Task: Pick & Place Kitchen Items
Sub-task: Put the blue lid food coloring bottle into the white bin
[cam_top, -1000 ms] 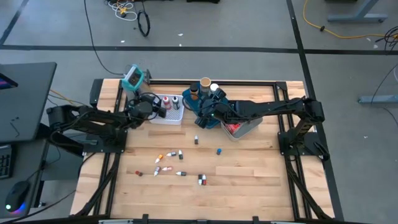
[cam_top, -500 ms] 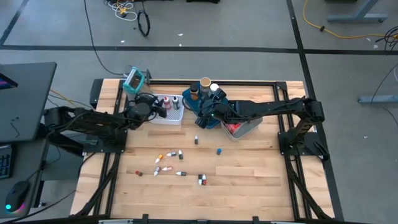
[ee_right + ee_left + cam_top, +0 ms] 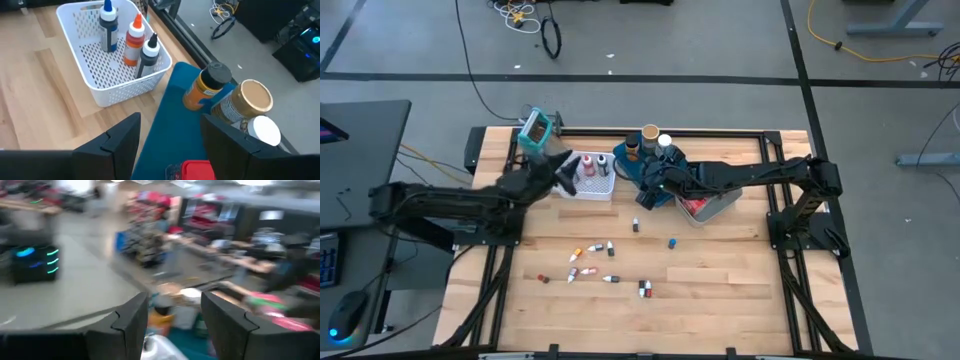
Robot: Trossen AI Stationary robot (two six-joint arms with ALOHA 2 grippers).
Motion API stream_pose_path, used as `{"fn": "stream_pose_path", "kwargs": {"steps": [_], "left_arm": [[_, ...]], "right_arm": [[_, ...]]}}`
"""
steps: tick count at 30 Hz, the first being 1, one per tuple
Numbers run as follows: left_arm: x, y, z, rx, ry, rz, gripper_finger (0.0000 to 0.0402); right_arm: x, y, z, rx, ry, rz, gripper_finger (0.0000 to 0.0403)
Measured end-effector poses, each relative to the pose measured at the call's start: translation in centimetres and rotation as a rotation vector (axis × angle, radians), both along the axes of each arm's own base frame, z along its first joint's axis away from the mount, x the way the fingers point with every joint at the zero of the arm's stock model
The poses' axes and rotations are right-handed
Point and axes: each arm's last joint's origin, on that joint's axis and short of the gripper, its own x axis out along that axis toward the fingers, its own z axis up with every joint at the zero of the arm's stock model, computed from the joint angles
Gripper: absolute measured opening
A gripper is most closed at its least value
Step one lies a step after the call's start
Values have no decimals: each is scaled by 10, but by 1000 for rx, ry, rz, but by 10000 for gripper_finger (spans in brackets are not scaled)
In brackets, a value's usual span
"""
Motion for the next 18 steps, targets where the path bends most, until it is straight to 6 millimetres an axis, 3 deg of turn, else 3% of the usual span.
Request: {"fn": "stream_pose_path", "kwargs": {"steps": [9,18], "left_arm": [[-7,-42,18,161,-66,-547,192],[-5,-63,3,142,75,-848,192]], "right_arm": [[-1,2,-27,7,-4,87,215],[3,7,-36,123,-106,237,215]]}}
